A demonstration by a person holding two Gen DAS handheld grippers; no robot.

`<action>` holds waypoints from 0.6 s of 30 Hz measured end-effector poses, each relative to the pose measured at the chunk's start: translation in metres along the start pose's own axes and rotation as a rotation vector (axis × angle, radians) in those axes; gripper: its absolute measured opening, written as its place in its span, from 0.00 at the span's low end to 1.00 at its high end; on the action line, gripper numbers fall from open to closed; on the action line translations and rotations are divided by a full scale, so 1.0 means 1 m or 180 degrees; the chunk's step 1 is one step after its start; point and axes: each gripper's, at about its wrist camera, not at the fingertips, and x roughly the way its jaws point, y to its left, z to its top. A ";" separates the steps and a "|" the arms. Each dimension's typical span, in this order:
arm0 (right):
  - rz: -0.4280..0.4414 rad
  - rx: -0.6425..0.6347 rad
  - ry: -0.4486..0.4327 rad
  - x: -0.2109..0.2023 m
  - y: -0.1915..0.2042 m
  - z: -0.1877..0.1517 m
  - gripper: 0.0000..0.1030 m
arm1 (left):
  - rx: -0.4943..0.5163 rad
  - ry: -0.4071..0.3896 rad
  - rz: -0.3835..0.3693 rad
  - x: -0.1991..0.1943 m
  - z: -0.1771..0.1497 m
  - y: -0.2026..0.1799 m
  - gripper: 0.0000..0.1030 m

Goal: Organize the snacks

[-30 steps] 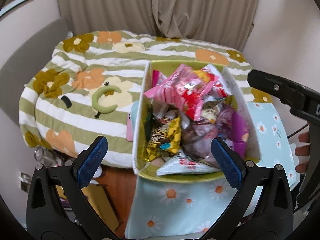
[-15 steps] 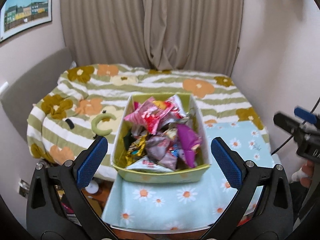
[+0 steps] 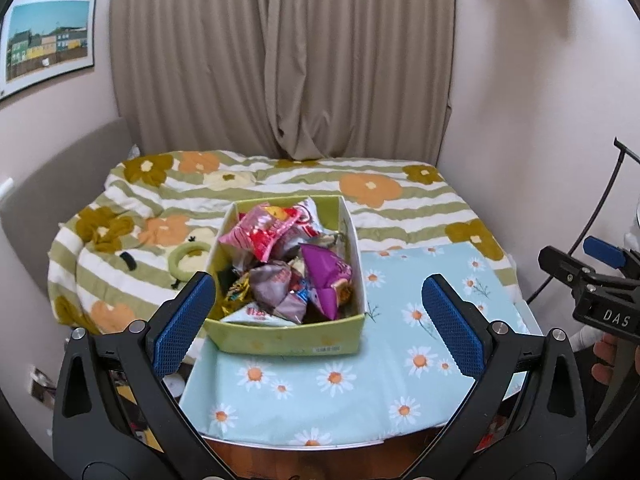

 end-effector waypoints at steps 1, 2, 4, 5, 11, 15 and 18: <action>0.0001 0.0015 -0.0005 -0.003 -0.004 -0.004 0.93 | -0.0002 0.0006 -0.0004 0.000 -0.001 -0.002 0.99; -0.0002 0.0022 -0.0009 -0.004 -0.005 -0.005 0.93 | -0.0004 0.0009 -0.0009 0.000 -0.001 -0.003 0.99; -0.0012 0.0026 -0.0015 -0.005 -0.006 -0.006 0.93 | -0.0003 0.0002 -0.0005 -0.001 -0.002 -0.004 0.99; -0.0016 0.0029 -0.0019 -0.006 -0.007 -0.007 0.93 | -0.0002 0.0002 -0.0007 0.000 -0.001 -0.004 0.99; -0.0034 0.0040 -0.0036 -0.009 -0.010 -0.009 0.93 | -0.0010 -0.0010 -0.0012 -0.003 -0.004 -0.009 0.99; -0.0046 0.0054 -0.0047 -0.010 -0.013 -0.011 0.93 | 0.0009 -0.0033 0.0004 -0.004 -0.003 -0.011 0.99; -0.0039 0.0053 -0.0047 -0.010 -0.014 -0.011 0.93 | 0.0013 -0.0042 0.0006 -0.003 -0.003 -0.011 0.99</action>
